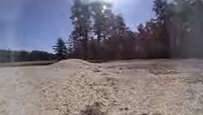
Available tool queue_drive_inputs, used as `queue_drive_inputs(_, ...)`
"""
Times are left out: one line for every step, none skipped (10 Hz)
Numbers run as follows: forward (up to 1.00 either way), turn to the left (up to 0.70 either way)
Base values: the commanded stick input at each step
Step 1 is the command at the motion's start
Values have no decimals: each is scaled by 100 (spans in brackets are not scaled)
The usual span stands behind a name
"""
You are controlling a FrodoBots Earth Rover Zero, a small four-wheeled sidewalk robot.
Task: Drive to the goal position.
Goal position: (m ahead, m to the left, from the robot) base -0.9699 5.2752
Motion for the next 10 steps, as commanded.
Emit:
queue_drive_inputs(19, 39)
queue_drive_inputs(19, 39)
queue_drive_inputs(19, 39)
queue_drive_inputs(19, 39)
queue_drive_inputs(19, 39)
queue_drive_inputs(19, 39)
queue_drive_inputs(19, 39)
queue_drive_inputs(19, 39)
queue_drive_inputs(19, 39)
queue_drive_inputs(19, 39)
